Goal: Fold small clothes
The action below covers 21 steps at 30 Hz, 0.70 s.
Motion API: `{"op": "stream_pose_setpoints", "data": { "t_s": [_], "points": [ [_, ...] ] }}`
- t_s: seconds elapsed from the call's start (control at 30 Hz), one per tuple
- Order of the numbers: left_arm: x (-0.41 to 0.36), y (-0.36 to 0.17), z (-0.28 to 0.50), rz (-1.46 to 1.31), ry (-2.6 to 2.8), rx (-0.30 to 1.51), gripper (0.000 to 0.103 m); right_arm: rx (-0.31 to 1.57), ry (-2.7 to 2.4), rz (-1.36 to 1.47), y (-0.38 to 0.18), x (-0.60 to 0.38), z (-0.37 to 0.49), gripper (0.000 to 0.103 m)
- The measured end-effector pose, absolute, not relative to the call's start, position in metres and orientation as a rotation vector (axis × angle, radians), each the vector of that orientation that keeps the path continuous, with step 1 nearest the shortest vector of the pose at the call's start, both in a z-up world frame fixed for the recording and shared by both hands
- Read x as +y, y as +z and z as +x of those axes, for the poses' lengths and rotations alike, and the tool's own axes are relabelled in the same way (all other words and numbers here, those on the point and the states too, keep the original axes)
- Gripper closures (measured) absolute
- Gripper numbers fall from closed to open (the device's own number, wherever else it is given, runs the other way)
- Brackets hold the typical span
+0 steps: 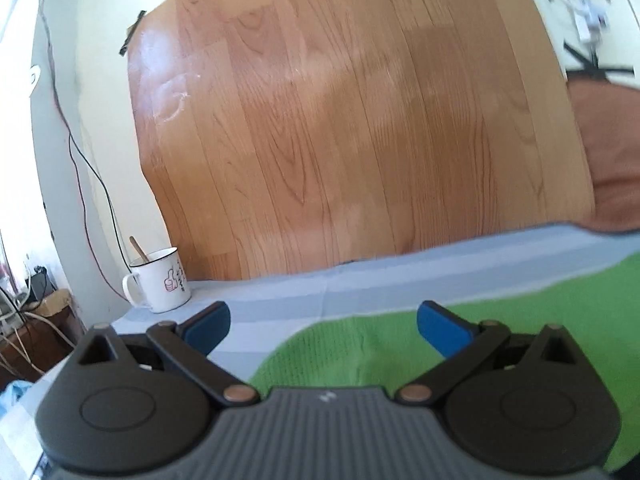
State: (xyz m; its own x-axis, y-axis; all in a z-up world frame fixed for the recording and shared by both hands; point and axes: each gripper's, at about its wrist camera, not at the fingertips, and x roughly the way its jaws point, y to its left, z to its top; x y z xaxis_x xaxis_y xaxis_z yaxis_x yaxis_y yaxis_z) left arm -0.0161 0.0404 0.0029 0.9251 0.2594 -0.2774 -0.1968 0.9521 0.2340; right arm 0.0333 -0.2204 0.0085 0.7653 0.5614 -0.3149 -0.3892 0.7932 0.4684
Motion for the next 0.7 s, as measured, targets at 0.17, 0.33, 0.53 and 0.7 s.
{"op": "stream_pose_setpoints", "data": {
  "t_s": [0.17,0.33,0.53,0.7],
  "points": [
    [0.05,0.005,-0.009,0.14,0.206,0.365,0.0,0.462,0.53,0.393,0.009,-0.22,0.033,0.034],
    [0.049,0.003,-0.006,0.152,0.203,0.399,0.0,0.462,0.53,0.393,0.009,-0.22,0.033,0.034],
    [0.044,-0.001,-0.006,0.179,0.2,0.411,0.0,0.462,0.53,0.393,0.009,-0.22,0.033,0.034],
    [0.046,-0.002,-0.004,0.175,0.187,0.431,0.0,0.462,0.53,0.393,0.009,-0.22,0.033,0.034]
  ]
}}
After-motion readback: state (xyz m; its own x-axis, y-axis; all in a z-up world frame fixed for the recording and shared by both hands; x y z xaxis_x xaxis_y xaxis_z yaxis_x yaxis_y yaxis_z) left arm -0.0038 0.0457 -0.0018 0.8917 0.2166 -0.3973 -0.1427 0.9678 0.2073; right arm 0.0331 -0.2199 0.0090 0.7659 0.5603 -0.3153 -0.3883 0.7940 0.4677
